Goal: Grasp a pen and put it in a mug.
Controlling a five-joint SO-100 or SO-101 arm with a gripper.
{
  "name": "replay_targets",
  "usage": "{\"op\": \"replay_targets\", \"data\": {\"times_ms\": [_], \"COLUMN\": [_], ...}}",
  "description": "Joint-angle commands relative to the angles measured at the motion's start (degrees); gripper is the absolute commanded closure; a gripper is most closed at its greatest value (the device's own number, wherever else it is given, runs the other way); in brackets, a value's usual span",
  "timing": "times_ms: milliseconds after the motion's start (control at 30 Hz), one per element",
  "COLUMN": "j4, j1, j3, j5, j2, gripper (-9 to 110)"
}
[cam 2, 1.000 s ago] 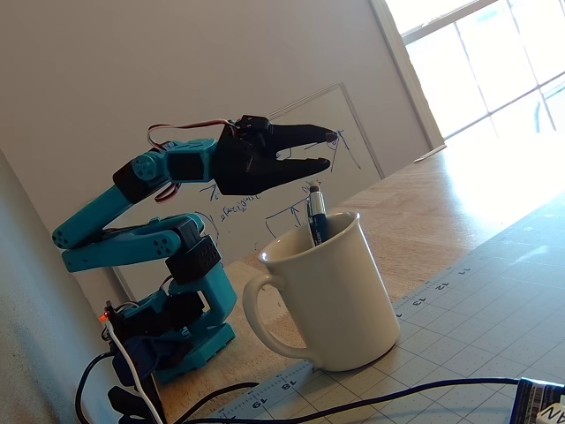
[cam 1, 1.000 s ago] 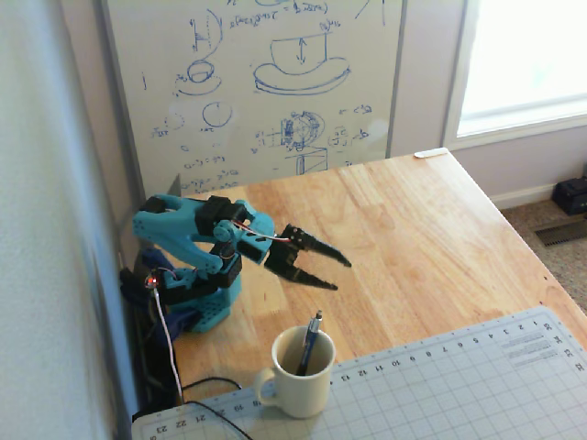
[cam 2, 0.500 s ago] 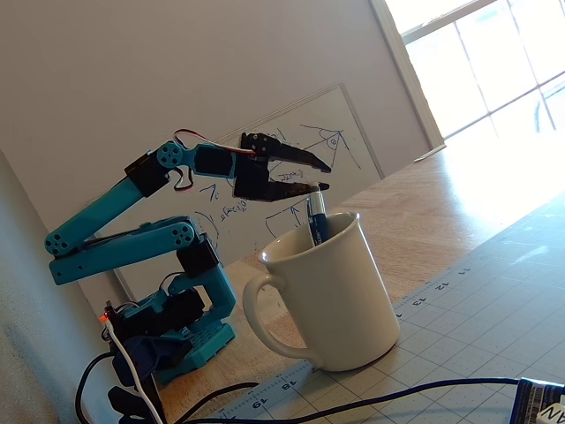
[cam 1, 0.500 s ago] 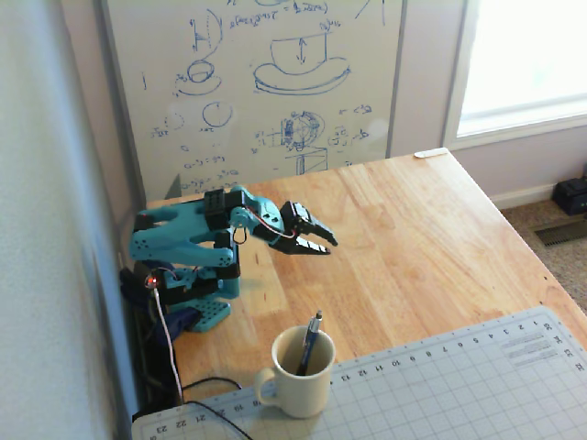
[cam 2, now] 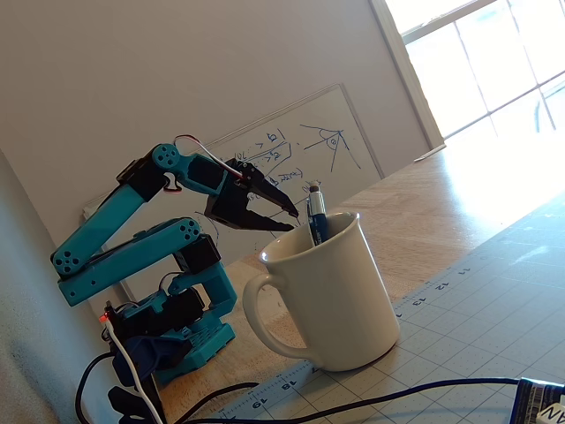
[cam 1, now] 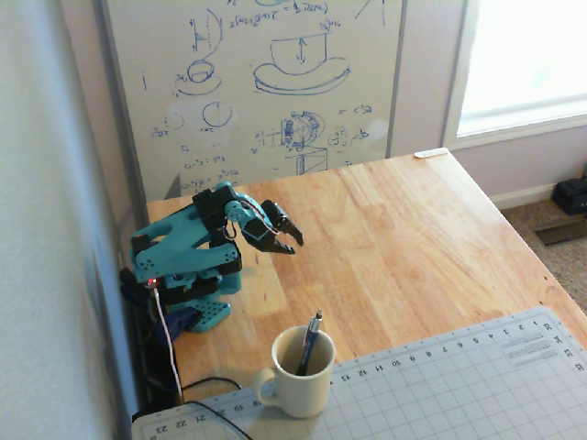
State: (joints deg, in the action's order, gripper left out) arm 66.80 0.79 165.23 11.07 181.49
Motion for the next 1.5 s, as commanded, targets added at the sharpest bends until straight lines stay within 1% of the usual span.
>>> {"op": "replay_targets", "data": {"times_ms": [0,533,700,900,1467], "j4": [3.69,3.87,3.52,0.18,0.09], "j1": [0.53,1.05,1.14,1.14,0.62], "j3": [1.05,4.48,7.73,13.36,12.83], "j5": [-0.44,-1.05,-0.44,-1.05,-1.05], "j2": [3.52,10.46,10.63,10.63,10.46], "gripper": [95,95,95,95,95]}}
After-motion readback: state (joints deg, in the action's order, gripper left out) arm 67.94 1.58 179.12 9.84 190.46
